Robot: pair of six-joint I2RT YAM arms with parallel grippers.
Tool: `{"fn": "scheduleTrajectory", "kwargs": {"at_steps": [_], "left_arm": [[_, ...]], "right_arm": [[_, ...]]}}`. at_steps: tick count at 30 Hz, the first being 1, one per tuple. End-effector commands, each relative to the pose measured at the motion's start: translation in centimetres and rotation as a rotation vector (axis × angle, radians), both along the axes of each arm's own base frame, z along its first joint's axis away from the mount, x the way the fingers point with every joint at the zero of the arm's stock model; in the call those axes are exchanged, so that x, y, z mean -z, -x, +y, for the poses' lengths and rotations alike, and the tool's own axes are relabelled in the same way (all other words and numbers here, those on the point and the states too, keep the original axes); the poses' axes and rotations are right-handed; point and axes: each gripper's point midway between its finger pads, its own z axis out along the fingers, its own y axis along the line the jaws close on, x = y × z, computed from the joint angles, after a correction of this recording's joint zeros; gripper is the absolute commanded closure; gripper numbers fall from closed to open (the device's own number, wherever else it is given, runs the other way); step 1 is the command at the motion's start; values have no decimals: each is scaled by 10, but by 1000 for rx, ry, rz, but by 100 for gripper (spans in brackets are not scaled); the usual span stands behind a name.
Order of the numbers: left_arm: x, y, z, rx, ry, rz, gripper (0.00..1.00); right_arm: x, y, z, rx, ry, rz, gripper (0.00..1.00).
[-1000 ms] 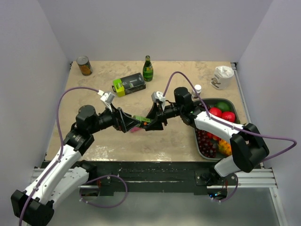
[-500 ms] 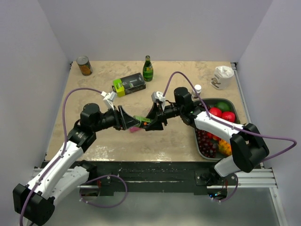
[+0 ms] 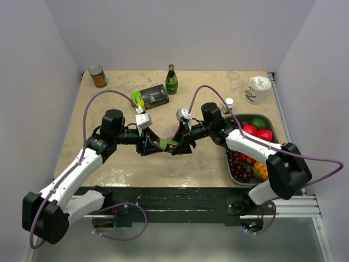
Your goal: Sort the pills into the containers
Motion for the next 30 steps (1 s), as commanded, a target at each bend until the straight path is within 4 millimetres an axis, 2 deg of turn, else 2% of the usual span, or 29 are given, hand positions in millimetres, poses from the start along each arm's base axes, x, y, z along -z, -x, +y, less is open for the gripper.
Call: {"fn": "scheduleTrajectory", "kwargs": {"at_steps": [1,3,4,5,6,7,8,9,10,11,13,14,16,17,18,21,26,30], "left_arm": [[28,1,-3,268,-135,-235,82],[22,-16,-7,244,-142,-265,73],[17,-21,-9,224,-134,-284,55],[17,-22,-9,191,-122,-250,46],[6,-24,-8,156,-106,-286,38],[-7,-29,-10,130,-71,-347,22],[-6,-25,-9,95,-47,-299,7],[-28,-28,-7,52,3,-382,1],[-38,-29,-6,25,34,-408,1],[-35,-24,-4,-11,64,-339,1],[-54,-24,3,-87,121,-365,1],[-55,-22,4,-131,152,-278,1],[-64,-20,9,-183,183,-253,1],[-66,-19,10,-221,209,-174,1],[-68,-26,15,-298,221,-135,1],[-60,-27,18,-377,227,39,1],[-40,-20,10,-402,276,332,1],[-35,-18,7,-419,303,445,5]], "right_arm": [[-37,-11,12,3,-100,-146,100],[-37,-11,11,2,-101,-150,100],[-38,-11,11,2,-101,-153,100],[-38,-10,11,1,-100,-154,100],[-39,-11,10,2,-102,-160,100],[-38,-11,10,2,-101,-160,100],[-40,-10,11,1,-103,-164,100],[-39,-10,10,-1,-100,-163,100],[-39,-11,10,1,-101,-165,100],[-38,-10,11,-3,-100,-163,100],[-37,-11,11,0,-98,-163,100],[-37,-11,11,-2,-99,-164,100],[-37,-10,11,-3,-96,-160,100],[-36,-12,11,1,-95,-161,100],[-36,-12,11,0,-95,-161,100],[-35,-12,11,1,-92,-159,100],[-34,-12,11,1,-91,-158,100],[-33,-13,12,3,-89,-157,100]]}}
